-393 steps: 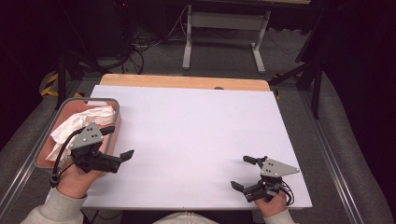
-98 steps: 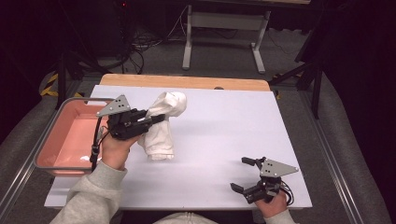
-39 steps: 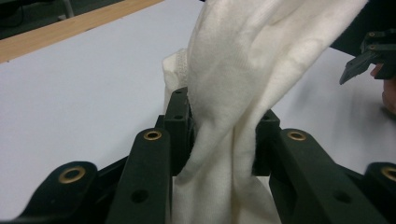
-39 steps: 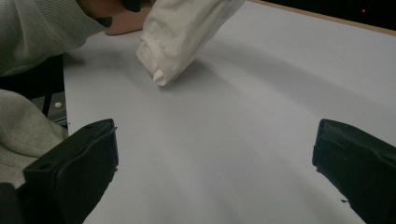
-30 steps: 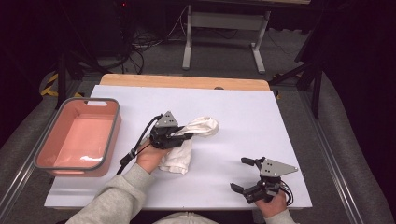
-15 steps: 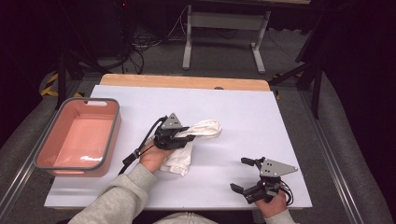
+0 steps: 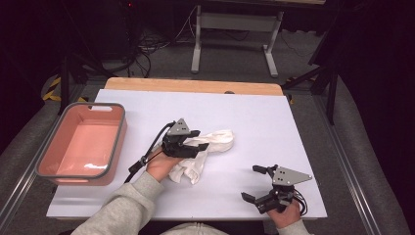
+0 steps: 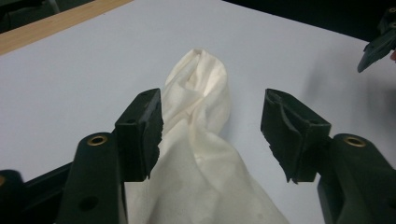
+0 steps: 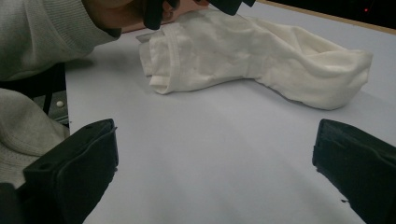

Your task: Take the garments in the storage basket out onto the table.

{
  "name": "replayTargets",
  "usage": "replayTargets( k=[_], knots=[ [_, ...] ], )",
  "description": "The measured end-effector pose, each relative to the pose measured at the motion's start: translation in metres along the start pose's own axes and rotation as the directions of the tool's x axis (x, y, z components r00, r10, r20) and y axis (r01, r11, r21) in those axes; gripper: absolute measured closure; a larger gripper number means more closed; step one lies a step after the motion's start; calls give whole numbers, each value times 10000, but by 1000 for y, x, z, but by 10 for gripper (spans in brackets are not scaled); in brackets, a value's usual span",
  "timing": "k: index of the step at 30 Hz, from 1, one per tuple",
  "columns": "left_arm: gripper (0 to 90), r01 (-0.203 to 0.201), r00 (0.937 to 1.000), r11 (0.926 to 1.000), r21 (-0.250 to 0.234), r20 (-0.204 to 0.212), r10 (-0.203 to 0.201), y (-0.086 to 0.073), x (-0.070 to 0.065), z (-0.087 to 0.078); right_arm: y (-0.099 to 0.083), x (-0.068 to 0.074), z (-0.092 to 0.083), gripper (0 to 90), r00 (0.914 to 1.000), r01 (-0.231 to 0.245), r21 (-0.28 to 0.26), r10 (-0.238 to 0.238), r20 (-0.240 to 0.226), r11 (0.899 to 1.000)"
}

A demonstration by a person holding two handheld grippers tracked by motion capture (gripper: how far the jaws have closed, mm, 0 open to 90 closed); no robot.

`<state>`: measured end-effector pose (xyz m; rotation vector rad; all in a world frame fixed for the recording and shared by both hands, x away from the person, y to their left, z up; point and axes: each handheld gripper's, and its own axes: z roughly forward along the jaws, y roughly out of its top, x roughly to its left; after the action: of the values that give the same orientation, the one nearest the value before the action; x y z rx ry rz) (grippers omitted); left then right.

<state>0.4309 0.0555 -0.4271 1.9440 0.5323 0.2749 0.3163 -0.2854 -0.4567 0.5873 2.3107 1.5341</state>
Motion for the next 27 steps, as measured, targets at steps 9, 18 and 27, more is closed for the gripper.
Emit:
replayTargets(
  k=[9, 18, 27],
  knots=[
    [210, 30, 9991, 9994, -344, 413, -16, 7, -4, -14, 1, -1, 0, 7, 10000, -10, -43, 10, -54, 10000],
    [43, -190, 9982, 9991, -382, 559, 211, 12, -9, -34, 2, -1, 3, 7, 9999, 2, -91, -3, -150, 10000],
    [30, -672, 9956, 9960, -587, 620, 709, 13, -14, -61, 2, -1, 3, 7, 9999, 10, -100, -12, -170, 9999]
  ],
)
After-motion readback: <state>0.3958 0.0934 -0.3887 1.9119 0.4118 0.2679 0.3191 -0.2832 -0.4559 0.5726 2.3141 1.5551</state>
